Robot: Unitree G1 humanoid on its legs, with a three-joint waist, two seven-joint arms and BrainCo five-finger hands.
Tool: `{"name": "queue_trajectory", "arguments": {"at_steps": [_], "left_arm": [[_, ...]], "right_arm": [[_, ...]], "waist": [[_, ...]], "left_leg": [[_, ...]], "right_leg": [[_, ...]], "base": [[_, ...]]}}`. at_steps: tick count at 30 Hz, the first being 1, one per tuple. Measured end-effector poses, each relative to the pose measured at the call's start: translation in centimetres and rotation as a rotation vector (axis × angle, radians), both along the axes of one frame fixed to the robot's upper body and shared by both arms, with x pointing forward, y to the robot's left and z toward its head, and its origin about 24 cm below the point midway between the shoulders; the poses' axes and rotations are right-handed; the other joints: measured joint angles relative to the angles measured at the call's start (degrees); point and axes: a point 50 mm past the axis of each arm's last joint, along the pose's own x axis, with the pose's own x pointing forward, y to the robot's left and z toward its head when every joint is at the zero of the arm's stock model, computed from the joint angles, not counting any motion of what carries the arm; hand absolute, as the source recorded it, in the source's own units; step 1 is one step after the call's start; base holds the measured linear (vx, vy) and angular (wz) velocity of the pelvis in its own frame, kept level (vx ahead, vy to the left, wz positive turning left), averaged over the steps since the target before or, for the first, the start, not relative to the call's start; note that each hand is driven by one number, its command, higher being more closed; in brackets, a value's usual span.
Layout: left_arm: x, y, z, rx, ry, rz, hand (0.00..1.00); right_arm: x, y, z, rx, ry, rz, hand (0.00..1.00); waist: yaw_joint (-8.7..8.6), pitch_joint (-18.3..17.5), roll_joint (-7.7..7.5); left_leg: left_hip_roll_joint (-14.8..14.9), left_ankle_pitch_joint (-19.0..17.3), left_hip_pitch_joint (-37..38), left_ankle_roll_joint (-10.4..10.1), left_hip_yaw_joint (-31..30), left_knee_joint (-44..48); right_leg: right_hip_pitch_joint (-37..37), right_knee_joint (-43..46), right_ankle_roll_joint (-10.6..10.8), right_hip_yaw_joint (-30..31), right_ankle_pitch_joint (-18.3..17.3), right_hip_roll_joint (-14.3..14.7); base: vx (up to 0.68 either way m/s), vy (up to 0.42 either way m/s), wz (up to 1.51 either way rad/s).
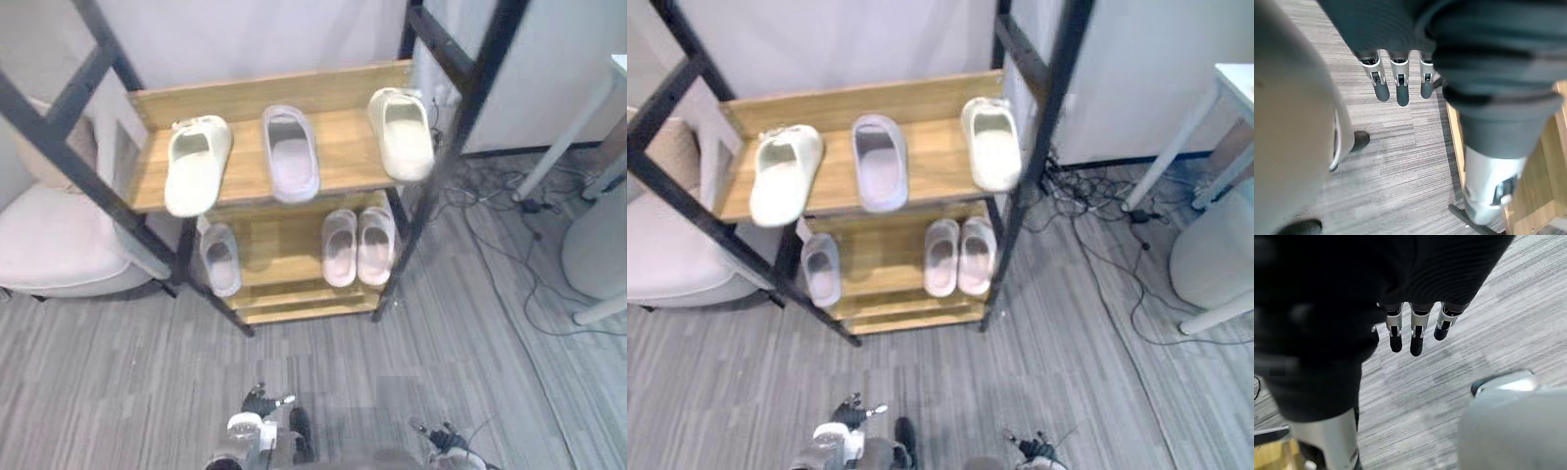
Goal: Organize the slippers on the shoe rack
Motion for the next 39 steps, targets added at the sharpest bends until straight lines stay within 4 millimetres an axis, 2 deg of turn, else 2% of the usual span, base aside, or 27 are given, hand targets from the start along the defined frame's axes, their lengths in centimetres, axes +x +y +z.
{"name": "queue_trajectory", "arguments": {"at_steps": [2, 4, 5, 6, 7, 8, 9, 10, 11, 14, 17, 20, 22, 25, 27, 30, 32, 33, 34, 36, 37, 38, 39], "left_arm": [[-0.3, 0.5, -0.1, 0.012, 0.017, -0.012, 0.00], [-0.3, 0.8, -0.1, 0.019, 0.019, -0.013, 0.00], [-0.2, 0.9, -0.1, 0.024, 0.020, -0.015, 0.00], [-0.1, 1.0, -0.1, 0.029, 0.019, -0.021, 0.00], [-0.2, 1.2, -0.1, 0.037, 0.021, -0.031, 0.00], [-0.3, 1.2, -0.1, 0.041, 0.024, -0.042, 0.00], [-0.3, 1.4, -0.1, 0.045, 0.027, -0.044, 0.00], [-0.7, 1.0, -0.4, 0.037, 0.046, -0.039, 0.00], [-0.9, 0.3, -0.5, 0.016, 0.052, -0.043, 0.00], [-1.5, -0.4, -0.7, -0.006, 0.066, -0.036, 0.00], [-1.9, -0.2, -0.8, -0.005, 0.079, -0.017, 0.00], [-1.9, 0.0, -0.8, -0.005, 0.079, -0.010, 0.00], [-1.9, 0.4, -0.8, 0.004, 0.081, 0.003, 0.00], [-1.9, 1.2, -0.8, 0.024, 0.081, 0.004, 0.00], [-1.8, 1.8, -0.7, 0.040, 0.081, 0.003, 0.00], [-2.4, 2.5, -0.8, 0.059, 0.097, 0.007, 0.00], [-2.4, 2.6, -0.8, 0.071, 0.100, -0.009, 0.00], [-2.4, 2.5, -0.8, 0.072, 0.100, -0.013, 0.00], [-2.3, 2.5, -0.8, 0.076, 0.096, -0.025, 0.00], [-2.3, 2.4, -0.8, 0.082, 0.094, -0.038, 0.00], [-2.3, 2.4, -0.8, 0.082, 0.094, -0.040, 0.00], [-2.3, 2.4, -0.8, 0.087, 0.095, -0.055, 0.00], [-2.3, 2.3, -0.8, 0.089, 0.095, -0.060, 0.00]], "right_arm": [[0.1, 0.1, 0.0, 0.006, -0.005, 0.004, 0.00], [0.3, -0.3, 0.2, -0.005, -0.016, 0.004, 0.00], [0.5, -0.5, 0.3, -0.011, -0.028, -0.001, 0.00], [0.6, -0.6, 0.4, -0.012, -0.033, -0.004, 0.00], [0.6, -0.7, 0.4, -0.013, -0.034, -0.016, 0.00], [0.5, -0.8, 0.3, -0.013, -0.031, -0.024, 0.00], [0.0, -0.7, 0.2, -0.009, -0.016, -0.032, 0.00], [-0.7, -0.8, -0.1, -0.005, 0.011, -0.044, 0.00], [-1.1, -1.3, -0.1, -0.016, 0.024, -0.061, 0.00], [-1.7, -2.0, -0.1, -0.027, 0.042, -0.077, 0.00], [-2.3, -2.0, -0.2, -0.026, 0.056, -0.080, 0.00], [-2.4, -2.0, -0.2, -0.024, 0.061, -0.081, 0.00], [-2.2, -1.9, -0.2, -0.022, 0.055, -0.078, 0.00], [-2.0, -1.4, -0.3, -0.014, 0.052, -0.057, 0.00], [-1.1, -1.0, -0.1, -0.016, 0.022, -0.020, 0.00], [1.1, -0.8, 1.5, -0.062, -0.118, 0.071, 0.00], [3.3, -0.8, 4.4, -0.113, -0.314, 0.122, 0.00], [3.6, -0.7, 5.0, -0.121, -0.350, 0.130, 0.00], [4.4, -0.6, 6.8, -0.147, -0.451, 0.147, 0.00], [5.4, -0.5, 9.8, -0.204, -0.588, 0.183, 0.00], [5.5, -0.4, 10.4, -0.217, -0.616, 0.189, 0.00], [6.0, -0.1, 12.8, -0.267, -0.723, 0.216, 0.00], [6.0, 0.0, 13.4, -0.278, -0.746, 0.224, 0.00]], "waist": [[0.09, -0.15, 0.42], [0.01, -0.78, 2.25], [-0.23, -0.79, 3.31], [-0.42, -0.79, 3.47], [-0.49, -0.77, 3.41], [-0.51, -0.87, 3.09], [-0.55, -1.16, 1.52], [-0.65, -1.02, 1.18], [-0.63, -1.78, 2.57], [-0.52, -2.11, 3.52], [-0.50, -2.27, 3.42], [-0.48, -2.31, 3.32], [-0.46, -2.39, 3.28], [-0.43, -2.31, 2.14], [-0.41, -2.32, 1.45], [-0.47, -2.42, 0.97], [-0.63, -2.45, 1.07], [-0.64, -2.53, 1.10], [-0.66, -2.55, 1.09], [-0.85, -2.53, 1.02], [-0.90, -2.53, 1.02], [-1.02, -2.52, 1.00], [-1.05, -2.52, 0.99]], "left_leg": [[0.09, -0.46, 4.07, 0.68, -1.37, -1.57], [1.82, -0.74, 6.23, 0.32, -3.22, -3.27], [3.17, -0.90, 7.00, 0.05, -4.17, -3.62], [3.66, -0.90, 7.18, 0.04, -4.67, -3.61], [4.44, -0.97, 7.81, -0.14, -5.34, -3.59], [4.62, -1.39, 8.24, -1.34, -5.75, -3.24], [3.76, -2.32, 8.89, -3.02, -6.32, -3.03], [3.99, -4.62, 10.19, -6.24, -7.96, -3.15], [4.95, -4.63, 10.11, -6.35, -7.99, -3.17], [6.77, -4.54, 10.75, -6.52, -8.22, -3.29], [7.43, -4.48, 10.75, -6.61, -9.46, -3.41], [7.31, -4.26, 10.68, -6.97, -9.64, -3.86], [6.90, -4.13, 10.63, -7.17, -9.97, -4.93], [6.37, -4.13, 10.37, -7.17, -10.52, -5.27], [6.09, -4.12, 9.49, -7.15, -10.70, -5.46], [5.45, -3.92, 8.62, -6.92, -10.17, -5.37], [5.09, -3.73, 8.60, -6.78, -9.65, -5.99], [5.04, -3.63, 8.63, -6.74, -9.64, -6.18], [5.00, -3.46, 8.58, -6.73, -9.64, -6.36], [5.05, -3.37, 8.59, -6.84, -9.75, -6.47], [5.07, -3.37, 8.59, -6.85, -9.78, -6.50], [5.09, -3.26, 8.63, -6.93, -9.88, -6.55], [5.09, -3.19, 8.65, -6.97, -9.93, -6.60]], "right_leg": [[-1.58, 5.58, -1.17, -1.47, -1.79, -0.04], [-4.08, 6.10, -3.01, -2.77, -4.03, 1.75], [-6.02, 4.59, -3.41, -4.07, -4.61, 2.54], [-6.74, 3.14, -3.42, -4.64, -4.58, 2.66], [-7.83, -2.02, -3.19, -5.47, -4.04, 2.71], [-7.54, -7.44, -3.30, -5.69, -1.05, 2.54], [-6.99, -12.10, -3.96, -5.53, 5.78, 1.58], [-7.03, -10.67, -4.00, -5.94, 5.95, 1.45], [-6.62, -10.92, -4.22, -6.37, 6.14, 2.27], [-3.77, -15.08, -5.28, -7.03, 6.88, 4.25], [-2.12, -18.25, -5.70, -7.35, 8.29, 5.18], [-1.26, -20.78, -5.30, -7.70, 9.87, 5.32], [-0.20, -23.98, -4.77, -7.79, 12.16, 5.15], [0.83, -27.01, -4.40, -7.94, 14.32, 4.79], [0.90, -28.60, -4.21, -7.96, 15.79, 4.44], [0.74, -30.55, -3.82, -7.47, 17.68, 3.79], [0.57, -31.26, -3.62, -6.90, 18.38, 3.48], [0.59, -31.44, -3.64, -6.90, 18.52, 3.45], [0.58, -31.78, -3.59, -6.90, 18.77, 3.43], [0.58, -31.85, -3.62, -6.96, 18.81, 3.47], [0.58, -31.87, -3.62, -6.98, 18.81, 3.48], [0.59, -32.06, -3.62, -7.03, 18.81, 3.53], [0.59, -32.12, -3.63, -7.06, 18.82, 3.54]], "base": [[0.38, 0.050, -0.04], [0.25, -0.051, 0.03], [0.17, -0.077, 0.11], [0.19, -0.126, 0.24], [0.15, -0.123, 0.32], [0.19, -0.157, 0.42], [0.22, -0.184, 0.52], [0.25, -0.221, 0.44], [0.20, -0.191, 0.29], [0.12, -0.139, 0.00], [0.03, -0.061, 0.00], [-0.02, 0.031, 0.09], [-0.05, 0.075, 0.07], [-0.09, 0.089, 0.07], [-0.10, 0.050, 0.00], [-0.11, 0.042, -0.11], [-0.07, 0.029, -0.11], [-0.05, 0.013, -0.03], [0.00, 0.000, 0.00], [0.00, 0.000, 0.00], [0.00, 0.000, 0.00], [0.00, 0.000, 0.00], [0.05, -0.003, 0.05]]}}
